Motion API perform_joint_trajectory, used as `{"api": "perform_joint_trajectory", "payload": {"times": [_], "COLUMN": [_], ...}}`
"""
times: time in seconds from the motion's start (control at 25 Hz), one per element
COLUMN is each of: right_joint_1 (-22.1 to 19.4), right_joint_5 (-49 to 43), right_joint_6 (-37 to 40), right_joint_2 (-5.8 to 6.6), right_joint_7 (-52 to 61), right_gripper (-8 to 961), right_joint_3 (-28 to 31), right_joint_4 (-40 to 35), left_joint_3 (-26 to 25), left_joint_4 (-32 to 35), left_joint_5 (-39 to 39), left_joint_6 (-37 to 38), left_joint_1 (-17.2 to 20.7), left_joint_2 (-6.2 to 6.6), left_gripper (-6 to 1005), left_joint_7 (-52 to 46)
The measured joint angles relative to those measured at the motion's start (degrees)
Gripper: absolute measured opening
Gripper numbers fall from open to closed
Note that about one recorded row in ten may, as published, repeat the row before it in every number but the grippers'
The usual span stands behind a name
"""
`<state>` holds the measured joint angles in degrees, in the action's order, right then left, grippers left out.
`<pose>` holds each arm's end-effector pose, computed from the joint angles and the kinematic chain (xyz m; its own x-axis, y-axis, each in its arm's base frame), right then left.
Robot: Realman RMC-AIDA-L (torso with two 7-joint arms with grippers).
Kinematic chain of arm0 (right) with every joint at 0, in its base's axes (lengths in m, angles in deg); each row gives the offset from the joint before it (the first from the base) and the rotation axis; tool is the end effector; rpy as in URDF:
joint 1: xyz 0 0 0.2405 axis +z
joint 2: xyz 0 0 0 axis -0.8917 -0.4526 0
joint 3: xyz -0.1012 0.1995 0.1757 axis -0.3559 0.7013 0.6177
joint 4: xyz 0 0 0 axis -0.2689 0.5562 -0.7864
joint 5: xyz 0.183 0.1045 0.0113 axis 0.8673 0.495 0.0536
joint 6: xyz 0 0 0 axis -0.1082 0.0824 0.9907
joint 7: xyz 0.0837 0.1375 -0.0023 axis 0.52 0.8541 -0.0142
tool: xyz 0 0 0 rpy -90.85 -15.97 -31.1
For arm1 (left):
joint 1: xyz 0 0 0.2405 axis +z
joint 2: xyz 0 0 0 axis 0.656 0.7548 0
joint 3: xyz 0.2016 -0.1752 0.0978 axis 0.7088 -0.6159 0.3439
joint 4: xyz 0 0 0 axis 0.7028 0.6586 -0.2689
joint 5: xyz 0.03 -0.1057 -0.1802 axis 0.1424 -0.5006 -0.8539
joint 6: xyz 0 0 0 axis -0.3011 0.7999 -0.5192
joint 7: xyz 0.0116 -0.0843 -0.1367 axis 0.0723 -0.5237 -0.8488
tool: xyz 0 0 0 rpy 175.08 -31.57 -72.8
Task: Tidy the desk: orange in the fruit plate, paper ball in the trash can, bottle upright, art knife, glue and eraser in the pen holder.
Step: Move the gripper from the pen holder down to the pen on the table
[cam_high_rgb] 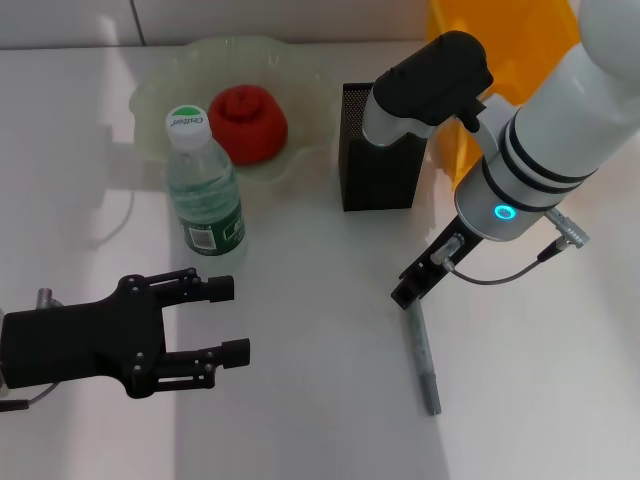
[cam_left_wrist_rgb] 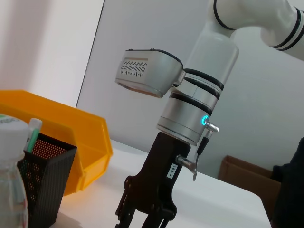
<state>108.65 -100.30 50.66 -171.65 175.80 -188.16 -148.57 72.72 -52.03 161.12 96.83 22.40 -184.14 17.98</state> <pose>0.1732 0.3725 -0.1104 0.6327 -0.7134 0.3014 -0.5731 -0.6930 -0.4373 -0.3070 0.2605 -0.0247 0.7403 0.3283 0.5867 0.3790 -0.9246 0.0392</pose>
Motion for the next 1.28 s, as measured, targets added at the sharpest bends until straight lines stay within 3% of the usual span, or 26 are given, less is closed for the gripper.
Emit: {"api": "perform_joint_trajectory", "payload": {"times": [0.56, 1.04, 1.28], "right_joint_1": [1.10, 0.78, 0.58], "right_joint_5": [0.11, 0.17, 0.17], "right_joint_6": [-1.02, -1.50, -1.04], "right_joint_2": [-0.06, -0.09, -0.09], "right_joint_7": [0.00, -0.37, -0.57], "right_gripper": [471, 109, 94], "right_joint_3": [-1.54, -2.98, -3.02], "right_joint_4": [1.70, 1.51, 0.97], "left_joint_3": [0.13, 0.01, -0.14], "left_joint_4": [-0.06, 0.05, 0.06], "left_joint_5": [0.00, 0.00, 0.00], "left_joint_6": [0.00, 0.07, 0.16], "left_joint_1": [-0.14, 0.03, 0.14], "left_joint_2": [0.00, 0.00, 0.00], "left_gripper": [781, 780, 781], "left_joint_7": [0.00, 0.00, 0.00]}}
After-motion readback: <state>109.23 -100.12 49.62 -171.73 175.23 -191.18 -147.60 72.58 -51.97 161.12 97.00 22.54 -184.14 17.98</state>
